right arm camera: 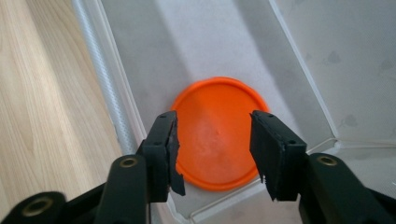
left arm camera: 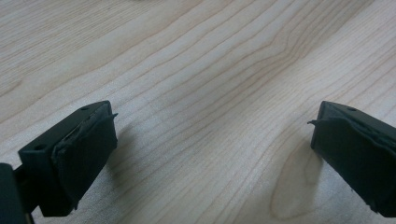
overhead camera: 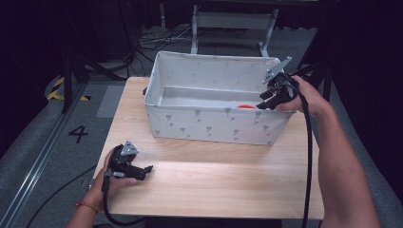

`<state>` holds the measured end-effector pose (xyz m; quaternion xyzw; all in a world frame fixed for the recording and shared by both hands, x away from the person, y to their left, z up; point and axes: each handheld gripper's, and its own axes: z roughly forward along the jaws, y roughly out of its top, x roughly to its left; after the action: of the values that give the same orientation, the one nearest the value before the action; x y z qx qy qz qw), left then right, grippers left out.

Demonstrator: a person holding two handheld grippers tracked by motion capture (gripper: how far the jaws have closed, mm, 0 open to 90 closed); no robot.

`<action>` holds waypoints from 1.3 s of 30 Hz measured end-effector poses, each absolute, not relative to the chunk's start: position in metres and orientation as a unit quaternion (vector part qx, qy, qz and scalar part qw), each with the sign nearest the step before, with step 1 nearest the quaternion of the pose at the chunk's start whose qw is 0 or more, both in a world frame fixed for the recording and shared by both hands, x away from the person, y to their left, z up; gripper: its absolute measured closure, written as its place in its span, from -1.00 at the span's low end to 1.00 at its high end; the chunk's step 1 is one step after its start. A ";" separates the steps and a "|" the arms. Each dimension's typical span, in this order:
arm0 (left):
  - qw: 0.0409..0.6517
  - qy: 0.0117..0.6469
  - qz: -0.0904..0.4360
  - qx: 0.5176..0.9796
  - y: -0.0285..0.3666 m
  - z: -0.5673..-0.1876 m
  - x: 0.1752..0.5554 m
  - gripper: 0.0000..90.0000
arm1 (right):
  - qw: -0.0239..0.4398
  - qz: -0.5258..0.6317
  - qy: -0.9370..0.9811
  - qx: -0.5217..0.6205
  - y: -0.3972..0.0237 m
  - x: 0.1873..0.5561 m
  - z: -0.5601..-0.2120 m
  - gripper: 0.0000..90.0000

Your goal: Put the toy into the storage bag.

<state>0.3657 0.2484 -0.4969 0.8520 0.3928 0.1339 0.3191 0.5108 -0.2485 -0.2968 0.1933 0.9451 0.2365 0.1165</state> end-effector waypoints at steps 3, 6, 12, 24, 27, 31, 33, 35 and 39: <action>0.319 0.392 0.135 0.852 0.249 -0.497 0.366 -0.99 | 0.136 0.272 0.929 0.209 -0.259 0.505 -0.294 0.00; 0.318 0.392 0.135 0.852 0.249 -0.497 0.366 -0.99 | 0.141 0.293 0.920 0.219 -0.265 0.501 -0.291 -0.07; 0.319 0.393 0.134 0.852 0.248 -0.497 0.366 -0.99 | 0.182 0.351 0.888 0.234 -0.277 0.481 -0.277 -0.29; 0.322 0.391 0.133 0.852 0.249 -0.497 0.366 -0.99 | 0.258 0.363 0.851 0.278 -0.289 0.453 -0.274 -0.52; 0.321 0.391 0.132 0.852 0.249 -0.497 0.366 -0.98 | 0.266 0.368 0.846 0.281 -0.291 0.449 -0.274 -0.52; 0.322 0.391 0.133 0.852 0.249 -0.497 0.366 -0.99 | 0.282 0.362 0.840 0.289 -0.295 0.438 -0.274 -0.53; 0.321 0.391 0.132 0.852 0.249 -0.497 0.366 -0.99 | 0.290 0.364 0.837 0.290 -0.297 0.430 -0.274 -0.54; 0.321 0.391 0.132 0.852 0.249 -0.497 0.366 -0.98 | 0.292 0.369 0.833 0.291 -0.299 0.423 -0.274 -0.54; 0.322 0.391 0.133 0.852 0.249 -0.497 0.366 -0.98 | 0.300 0.379 0.825 0.292 -0.303 0.411 -0.277 -0.54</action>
<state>0.3657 0.2488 -0.4971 0.8519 0.3912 0.1329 0.3217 0.4114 -0.3030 -0.2765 0.2918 0.8254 0.3786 0.3004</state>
